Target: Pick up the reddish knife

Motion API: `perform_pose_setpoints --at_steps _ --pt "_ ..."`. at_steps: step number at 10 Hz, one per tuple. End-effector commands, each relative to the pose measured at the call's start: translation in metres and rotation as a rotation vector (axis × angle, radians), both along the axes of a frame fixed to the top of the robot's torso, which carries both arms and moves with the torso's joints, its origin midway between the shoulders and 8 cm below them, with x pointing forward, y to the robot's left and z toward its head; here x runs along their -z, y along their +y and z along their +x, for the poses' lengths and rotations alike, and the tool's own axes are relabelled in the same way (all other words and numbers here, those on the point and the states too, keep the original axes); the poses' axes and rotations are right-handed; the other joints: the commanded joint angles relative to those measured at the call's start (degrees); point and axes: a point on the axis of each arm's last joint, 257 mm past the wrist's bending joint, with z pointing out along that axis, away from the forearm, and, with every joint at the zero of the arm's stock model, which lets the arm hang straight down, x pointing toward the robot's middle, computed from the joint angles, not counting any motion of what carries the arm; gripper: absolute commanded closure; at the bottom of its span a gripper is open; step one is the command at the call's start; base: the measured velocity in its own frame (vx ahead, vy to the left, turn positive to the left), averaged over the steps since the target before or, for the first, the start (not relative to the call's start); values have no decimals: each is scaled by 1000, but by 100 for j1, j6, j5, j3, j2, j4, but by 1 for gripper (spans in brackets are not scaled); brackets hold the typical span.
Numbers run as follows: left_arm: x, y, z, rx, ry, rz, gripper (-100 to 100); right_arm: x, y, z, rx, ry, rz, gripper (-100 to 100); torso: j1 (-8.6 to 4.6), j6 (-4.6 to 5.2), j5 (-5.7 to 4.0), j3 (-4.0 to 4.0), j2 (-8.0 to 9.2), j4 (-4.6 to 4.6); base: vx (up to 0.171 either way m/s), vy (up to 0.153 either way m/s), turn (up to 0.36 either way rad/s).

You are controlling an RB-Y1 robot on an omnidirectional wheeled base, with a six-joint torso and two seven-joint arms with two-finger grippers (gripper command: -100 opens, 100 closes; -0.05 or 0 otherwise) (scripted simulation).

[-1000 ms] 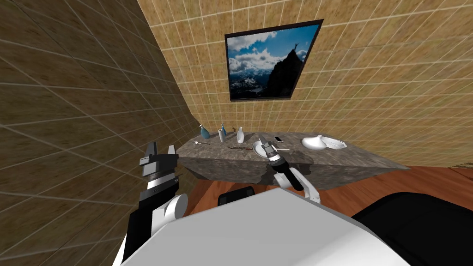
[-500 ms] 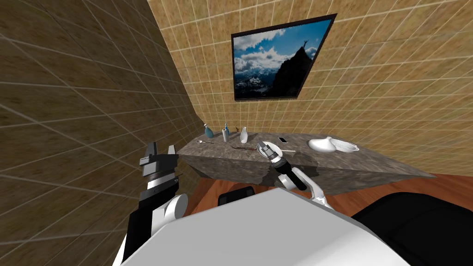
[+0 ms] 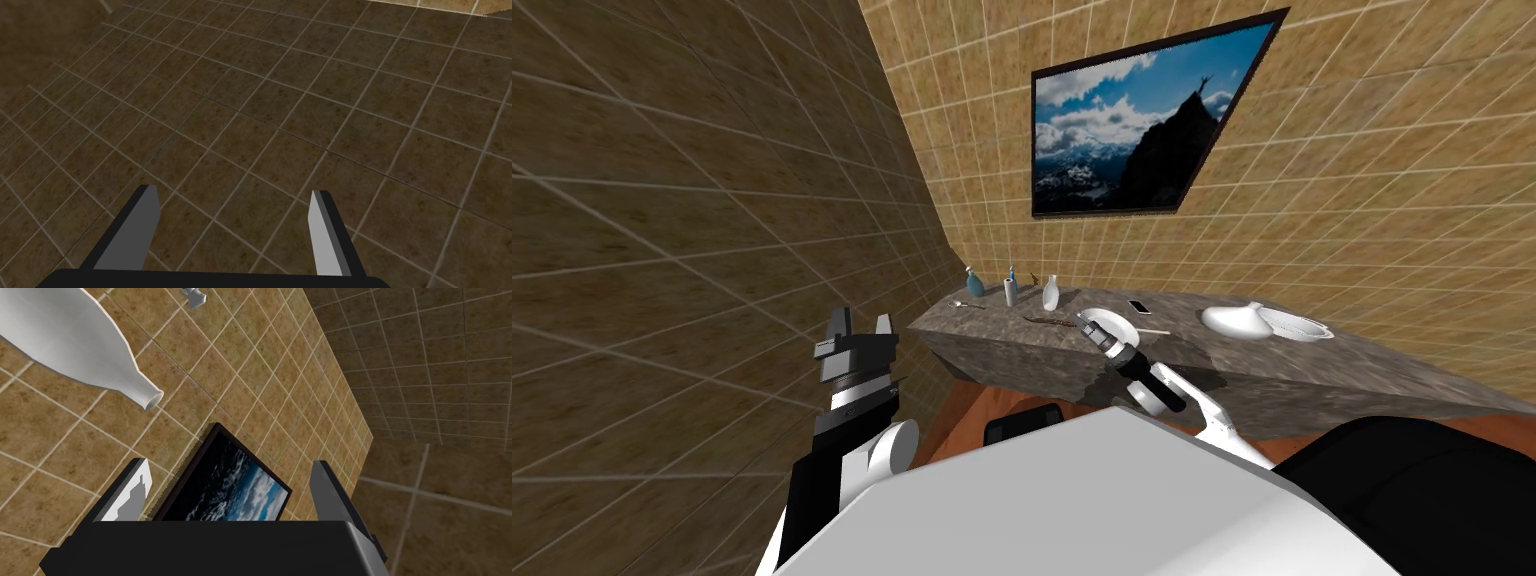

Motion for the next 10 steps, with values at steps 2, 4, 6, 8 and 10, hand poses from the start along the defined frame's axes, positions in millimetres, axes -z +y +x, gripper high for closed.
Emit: perform_pose_setpoints --at_steps 2,4,6,8,10 --pt "0 0 0 0 0 0 0 29 -15 -4 -12 62 -97 -100 -1 2 1 1 1 0 12 72 107" --pt "0 0 0 0 0 0 0 29 -17 -4 -30 69 -134 -100 -3 2 1 2 3 1 7 44 35" --pt "0 0 0 0 0 0 0 49 -31 -8 -44 115 -213 -100 -7 0 -1 2 3 1 13 55 120" --pt "0 0 0 0 0 0 0 67 -47 -13 -56 160 -289 -100 3 -1 1 0 0 0 12 80 120" --pt "0 0 0 0 0 0 0 85 -64 -20 -67 206 -364 -100 8 0 2 0 0 0 18 81 117"
